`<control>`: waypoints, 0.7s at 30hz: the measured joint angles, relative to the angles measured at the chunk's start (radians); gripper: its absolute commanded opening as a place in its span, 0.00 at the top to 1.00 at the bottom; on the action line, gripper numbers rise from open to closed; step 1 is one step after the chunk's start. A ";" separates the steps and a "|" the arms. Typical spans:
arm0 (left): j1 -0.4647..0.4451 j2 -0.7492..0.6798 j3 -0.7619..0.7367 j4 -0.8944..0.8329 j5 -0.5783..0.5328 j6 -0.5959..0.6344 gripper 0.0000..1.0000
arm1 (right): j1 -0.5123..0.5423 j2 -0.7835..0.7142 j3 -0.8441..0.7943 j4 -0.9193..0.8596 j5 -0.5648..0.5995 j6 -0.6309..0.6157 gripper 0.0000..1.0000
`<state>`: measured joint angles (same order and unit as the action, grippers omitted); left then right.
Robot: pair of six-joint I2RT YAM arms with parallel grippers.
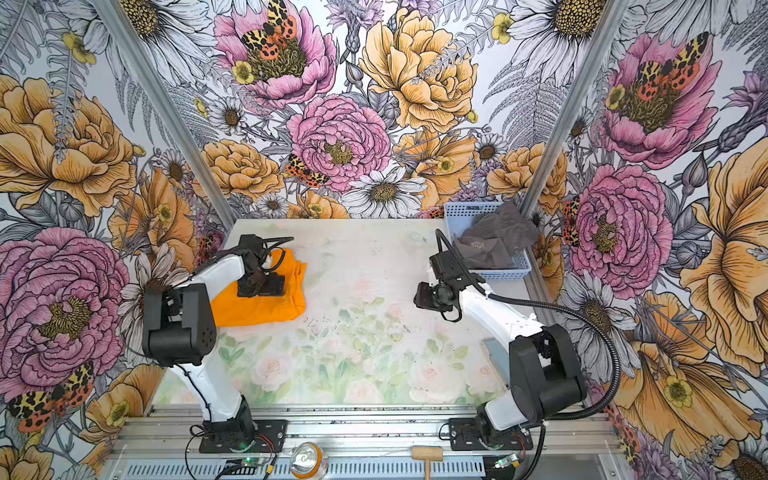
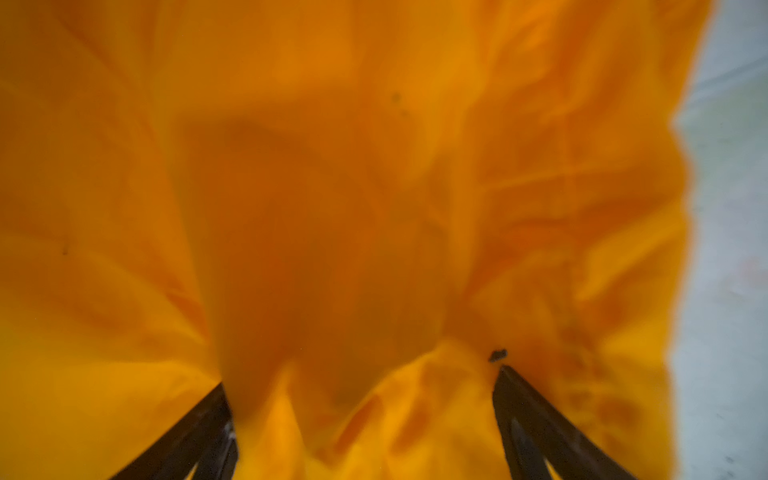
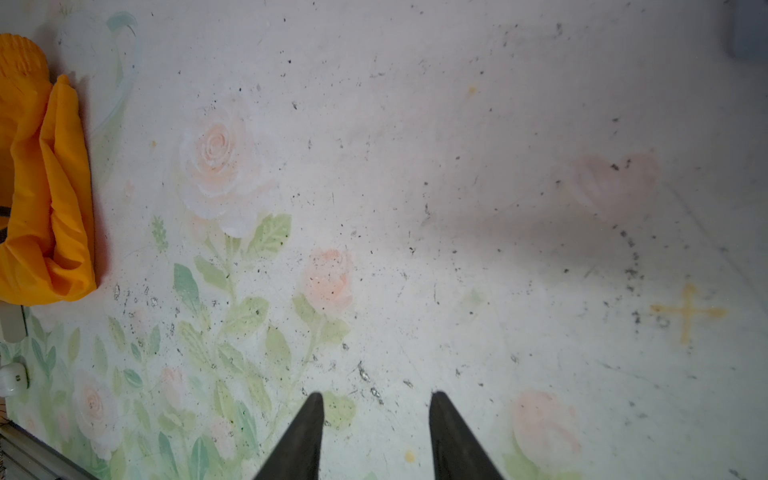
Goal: Fold and stack the mixed laundry pile
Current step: 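Drag the folded shorts with the left gripper toward the table edge nearest it, then release the shorts with the left gripper while the right reaches into the basket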
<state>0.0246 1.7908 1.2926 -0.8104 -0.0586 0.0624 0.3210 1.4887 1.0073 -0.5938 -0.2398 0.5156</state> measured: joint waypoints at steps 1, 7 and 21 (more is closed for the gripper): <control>-0.010 -0.033 -0.002 0.002 0.003 -0.008 0.10 | 0.000 0.000 0.000 0.000 0.000 0.000 0.56; -0.047 -0.087 -0.002 0.031 0.026 -0.047 0.16 | 0.000 0.000 0.000 0.000 0.000 0.000 0.56; -0.235 0.063 -0.036 0.064 0.044 -0.119 0.48 | 0.000 -0.003 0.003 0.000 0.001 0.001 0.59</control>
<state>-0.2108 1.8538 1.2568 -0.7467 -0.0143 -0.0570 0.3210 1.4857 1.0107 -0.5938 -0.2390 0.5163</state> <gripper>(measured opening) 0.561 0.416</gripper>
